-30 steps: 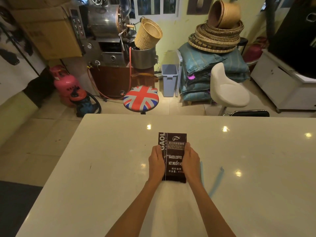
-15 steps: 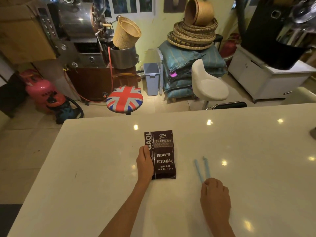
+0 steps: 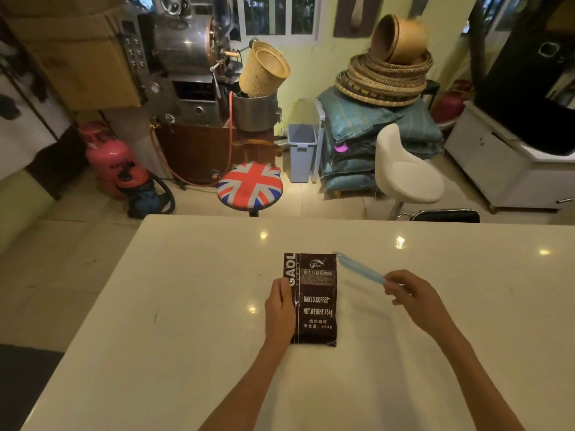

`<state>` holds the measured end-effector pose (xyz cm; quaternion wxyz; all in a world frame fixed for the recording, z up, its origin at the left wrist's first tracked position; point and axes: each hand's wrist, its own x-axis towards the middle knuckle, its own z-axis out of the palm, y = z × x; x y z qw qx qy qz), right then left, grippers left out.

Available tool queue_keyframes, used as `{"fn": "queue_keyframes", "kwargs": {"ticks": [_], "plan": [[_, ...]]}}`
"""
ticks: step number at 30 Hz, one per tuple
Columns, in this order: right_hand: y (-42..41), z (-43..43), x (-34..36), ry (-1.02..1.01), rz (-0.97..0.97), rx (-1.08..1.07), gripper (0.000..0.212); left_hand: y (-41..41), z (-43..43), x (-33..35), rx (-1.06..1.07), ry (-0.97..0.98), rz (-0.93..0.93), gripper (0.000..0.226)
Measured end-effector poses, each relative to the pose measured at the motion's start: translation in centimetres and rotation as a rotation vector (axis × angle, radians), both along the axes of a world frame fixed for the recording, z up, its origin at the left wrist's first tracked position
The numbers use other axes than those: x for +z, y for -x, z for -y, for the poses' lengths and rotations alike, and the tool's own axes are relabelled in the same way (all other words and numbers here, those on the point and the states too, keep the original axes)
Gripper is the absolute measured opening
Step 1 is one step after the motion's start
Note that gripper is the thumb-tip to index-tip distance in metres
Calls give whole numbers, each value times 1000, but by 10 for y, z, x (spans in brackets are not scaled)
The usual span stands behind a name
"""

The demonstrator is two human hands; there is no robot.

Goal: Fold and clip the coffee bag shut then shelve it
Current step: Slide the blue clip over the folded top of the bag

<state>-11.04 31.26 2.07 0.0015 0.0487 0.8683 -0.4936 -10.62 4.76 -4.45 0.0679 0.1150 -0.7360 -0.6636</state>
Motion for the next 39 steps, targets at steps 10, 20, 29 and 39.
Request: {"fn": "queue_keyframes", "kwargs": {"ticks": [10, 20, 29, 39], "plan": [[50, 55, 3, 240, 87, 171, 21, 3, 2, -5, -19, 39, 32, 26], [45, 91, -8, 442, 179, 27, 52, 5, 1, -3, -12, 44, 28, 26], [46, 96, -1, 433, 185, 31, 56, 5, 0, -3, 0, 42, 24, 26], [47, 96, -2, 403, 160, 45, 55, 5, 0, -3, -6, 29, 27, 26]]}}
